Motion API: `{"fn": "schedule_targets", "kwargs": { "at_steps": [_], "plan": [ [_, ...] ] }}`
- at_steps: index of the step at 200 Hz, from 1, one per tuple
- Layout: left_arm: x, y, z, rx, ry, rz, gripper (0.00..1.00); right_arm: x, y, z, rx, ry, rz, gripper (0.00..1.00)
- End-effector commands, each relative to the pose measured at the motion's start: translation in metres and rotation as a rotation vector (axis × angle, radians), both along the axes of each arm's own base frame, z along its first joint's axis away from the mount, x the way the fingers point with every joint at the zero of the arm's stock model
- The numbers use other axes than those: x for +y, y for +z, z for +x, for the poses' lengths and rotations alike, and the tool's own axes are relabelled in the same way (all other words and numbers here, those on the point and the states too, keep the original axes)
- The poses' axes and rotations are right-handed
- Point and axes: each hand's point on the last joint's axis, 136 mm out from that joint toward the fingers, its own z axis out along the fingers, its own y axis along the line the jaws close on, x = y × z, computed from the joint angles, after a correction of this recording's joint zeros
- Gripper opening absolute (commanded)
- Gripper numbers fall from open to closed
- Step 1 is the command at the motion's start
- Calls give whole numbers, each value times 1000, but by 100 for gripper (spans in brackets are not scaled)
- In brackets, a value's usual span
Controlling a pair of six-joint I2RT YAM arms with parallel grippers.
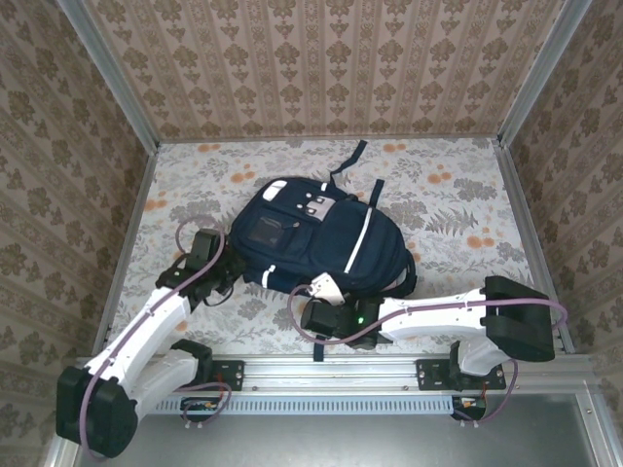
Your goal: Pack the student bag
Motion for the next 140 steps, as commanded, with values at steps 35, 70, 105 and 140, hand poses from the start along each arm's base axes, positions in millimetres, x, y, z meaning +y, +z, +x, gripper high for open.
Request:
{"fn": "schedule_targets", "kwargs": {
  "at_steps": [35,70,105,140],
  "plan": [
    [62,20,61,-95,200,197,0,-67,-9,-1,-2,15,-419,0],
    [72,17,75,-82,241,176,0,-70,-9,-3,29,16,-515,0],
    [71,16,101,-62,253,159,0,-73,-14,-5,52,5,-558,2],
    [44,15,137,-50,154,68,0,-69,-18,-9,78,20,-523,3]
  ]
}}
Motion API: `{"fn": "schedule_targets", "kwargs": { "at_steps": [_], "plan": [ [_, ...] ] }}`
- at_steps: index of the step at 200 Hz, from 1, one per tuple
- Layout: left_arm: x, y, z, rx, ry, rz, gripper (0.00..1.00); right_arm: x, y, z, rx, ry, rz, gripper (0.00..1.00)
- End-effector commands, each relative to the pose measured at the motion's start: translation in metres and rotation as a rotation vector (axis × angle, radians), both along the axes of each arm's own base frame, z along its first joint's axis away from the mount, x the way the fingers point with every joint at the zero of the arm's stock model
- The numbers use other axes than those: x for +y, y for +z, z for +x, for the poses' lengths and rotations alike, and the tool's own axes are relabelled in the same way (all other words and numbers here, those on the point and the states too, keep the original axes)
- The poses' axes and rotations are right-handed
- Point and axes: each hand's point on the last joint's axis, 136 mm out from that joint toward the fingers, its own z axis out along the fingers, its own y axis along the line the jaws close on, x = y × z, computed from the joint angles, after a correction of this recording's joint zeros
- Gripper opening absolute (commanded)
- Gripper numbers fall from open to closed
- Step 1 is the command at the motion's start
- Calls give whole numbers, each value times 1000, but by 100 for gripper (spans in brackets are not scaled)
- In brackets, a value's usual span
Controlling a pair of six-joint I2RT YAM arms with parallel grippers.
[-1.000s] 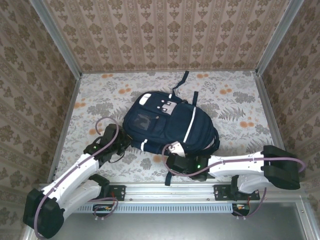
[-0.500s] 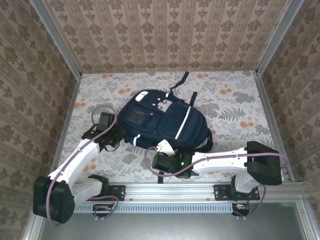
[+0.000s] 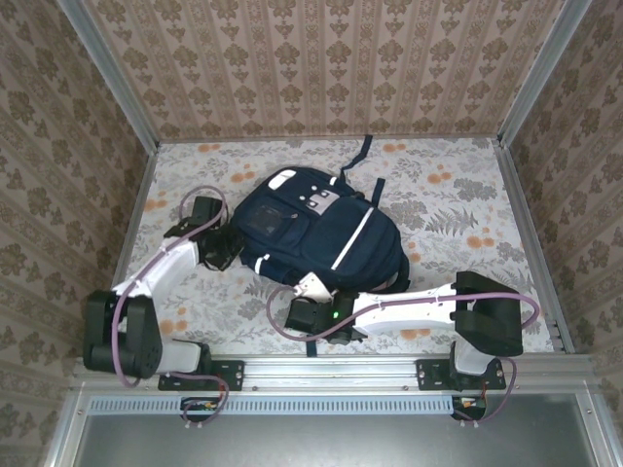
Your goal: Pack the student bag
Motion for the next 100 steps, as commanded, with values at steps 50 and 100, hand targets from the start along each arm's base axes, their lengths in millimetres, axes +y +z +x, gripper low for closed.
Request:
{"fn": "schedule_targets", "kwargs": {
  "at_steps": [50,100],
  "plan": [
    [21,56,39,-224,76,12,62,-32,4,-8,17,62,-65,0],
    [-8,31,-32,-174,74,-155,70,20,23,12,60,40,230,0]
  ]
}}
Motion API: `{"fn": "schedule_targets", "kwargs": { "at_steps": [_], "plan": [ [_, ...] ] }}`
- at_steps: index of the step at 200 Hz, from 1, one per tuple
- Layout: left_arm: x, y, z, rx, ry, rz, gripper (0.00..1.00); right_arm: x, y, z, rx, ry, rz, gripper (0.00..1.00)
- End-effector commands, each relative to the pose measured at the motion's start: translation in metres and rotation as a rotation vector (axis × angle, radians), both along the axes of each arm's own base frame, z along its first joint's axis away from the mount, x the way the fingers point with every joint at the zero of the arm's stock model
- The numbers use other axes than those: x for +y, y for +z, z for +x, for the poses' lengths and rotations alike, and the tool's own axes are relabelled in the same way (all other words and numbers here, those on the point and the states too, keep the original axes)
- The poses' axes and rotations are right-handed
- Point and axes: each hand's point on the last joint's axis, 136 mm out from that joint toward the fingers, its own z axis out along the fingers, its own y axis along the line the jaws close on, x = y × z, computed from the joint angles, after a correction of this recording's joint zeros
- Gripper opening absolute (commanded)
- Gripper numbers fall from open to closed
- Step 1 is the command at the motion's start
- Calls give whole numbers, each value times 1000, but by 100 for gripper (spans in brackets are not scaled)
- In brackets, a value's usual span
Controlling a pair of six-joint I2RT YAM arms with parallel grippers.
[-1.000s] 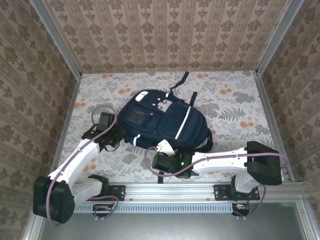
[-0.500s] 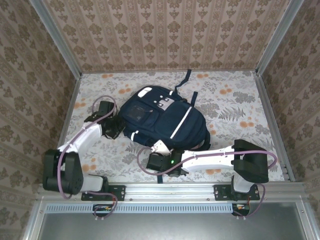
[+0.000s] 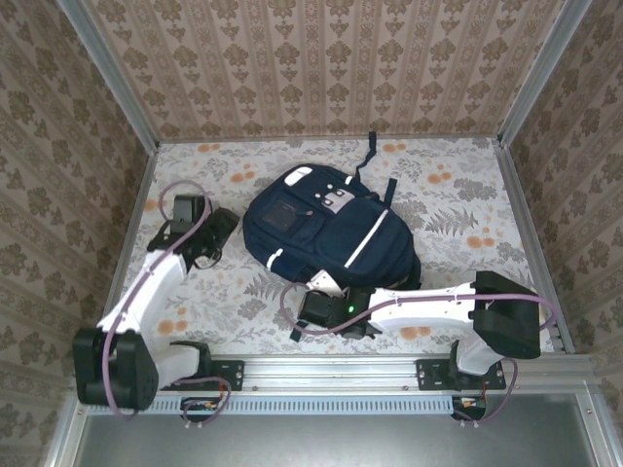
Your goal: Pack the student bag
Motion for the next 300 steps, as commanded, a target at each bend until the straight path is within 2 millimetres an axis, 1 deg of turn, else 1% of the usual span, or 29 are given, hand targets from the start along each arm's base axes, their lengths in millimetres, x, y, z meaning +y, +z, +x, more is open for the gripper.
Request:
{"fn": "schedule_targets", "kwargs": {
  "at_steps": [1,16,35,40,44,51,69,87,115,126,155,183,196,206,216,247,254,259,261,264,283,295,300],
  "plan": [
    [-18,-25,-33,61,3,-97,70,38,25,11,2,14,196,0],
    [-35,-32,-47,50,-9,-134,70,48,28,14,16,13,241,0],
    [-55,-36,-55,19,-35,-156,70,57,28,15,28,16,261,0],
    [-58,-38,-55,12,-37,-149,70,59,28,16,31,15,266,0],
    [-66,-40,-60,11,-62,-143,70,60,27,16,33,16,266,0],
    [-71,-45,-62,8,-65,-132,70,63,26,15,40,16,272,0],
    [-83,-53,-59,-14,-66,-161,69,66,24,13,56,18,281,0],
    [-92,-49,-53,-49,-79,-169,68,68,22,11,71,14,290,0],
    [-93,-47,-46,-91,-57,-163,64,67,19,8,83,9,300,0],
    [-95,-48,-43,-104,-51,-171,61,69,19,7,89,11,311,0],
    [-101,-51,-34,-128,-45,-172,48,74,20,5,106,14,342,0],
    [-106,-53,-23,-140,-49,-149,33,77,18,5,116,6,346,0],
    [-104,-54,-20,-143,-50,-122,23,73,16,5,117,-8,324,0],
    [-99,-55,-16,-152,-43,-90,14,68,12,5,118,-20,299,0],
    [-90,-55,-11,-153,-34,-53,0,60,9,4,119,-34,267,0],
    [-52,-49,6,-145,56,41,0,38,-4,-2,134,-72,193,0],
    [-45,-48,9,-140,72,53,0,34,-7,-4,142,-81,183,0],
    [-44,-46,10,-141,73,57,0,32,-10,-5,148,-85,176,0],
    [-37,-46,13,-139,95,62,0,31,-11,-6,149,-85,172,0],
    [-33,-45,16,-140,106,64,0,29,-11,-7,151,-86,170,0],
    [-23,-38,26,-146,121,95,0,19,-18,-13,163,-96,133,0],
    [-19,-38,30,-135,120,123,0,16,-20,-14,164,-102,125,0],
    [-18,-40,31,-129,120,128,0,9,-22,-16,172,-108,94,0]
  ]
}}
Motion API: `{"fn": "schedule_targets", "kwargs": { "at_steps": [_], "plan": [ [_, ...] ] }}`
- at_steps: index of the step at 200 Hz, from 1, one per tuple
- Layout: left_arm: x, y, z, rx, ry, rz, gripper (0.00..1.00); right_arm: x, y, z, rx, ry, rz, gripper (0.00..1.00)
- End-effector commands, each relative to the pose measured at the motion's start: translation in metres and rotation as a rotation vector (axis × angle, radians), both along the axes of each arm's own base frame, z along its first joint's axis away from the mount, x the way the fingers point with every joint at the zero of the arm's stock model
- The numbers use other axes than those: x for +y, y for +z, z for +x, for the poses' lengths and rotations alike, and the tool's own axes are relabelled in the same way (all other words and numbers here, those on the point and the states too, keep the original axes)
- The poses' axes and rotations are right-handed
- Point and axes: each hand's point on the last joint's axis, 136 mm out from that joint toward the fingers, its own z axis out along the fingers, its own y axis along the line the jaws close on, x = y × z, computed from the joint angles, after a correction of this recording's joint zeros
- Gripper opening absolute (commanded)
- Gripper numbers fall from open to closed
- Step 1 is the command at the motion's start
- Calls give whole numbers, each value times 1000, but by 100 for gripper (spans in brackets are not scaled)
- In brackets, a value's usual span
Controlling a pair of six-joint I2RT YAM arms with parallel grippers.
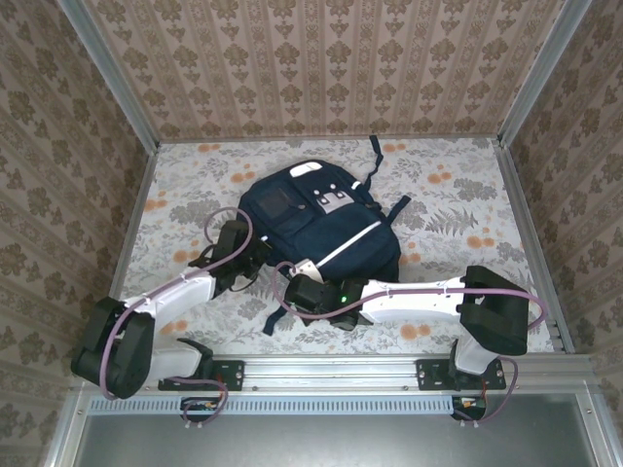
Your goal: Pack the student bag
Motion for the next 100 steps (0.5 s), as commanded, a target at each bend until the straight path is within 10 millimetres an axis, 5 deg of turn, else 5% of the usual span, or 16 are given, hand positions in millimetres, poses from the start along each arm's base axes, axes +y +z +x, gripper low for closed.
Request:
{"fn": "schedule_targets", "kwargs": {
  "at_steps": [1,100],
  "plan": [
    [61,19,42,-106,212,189,0,-61,-32,-25,85,-29,-245,0],
    [82,13,50,-78,248,249,0,-107,-25,-38,125,-51,-373,0]
  ]
}}
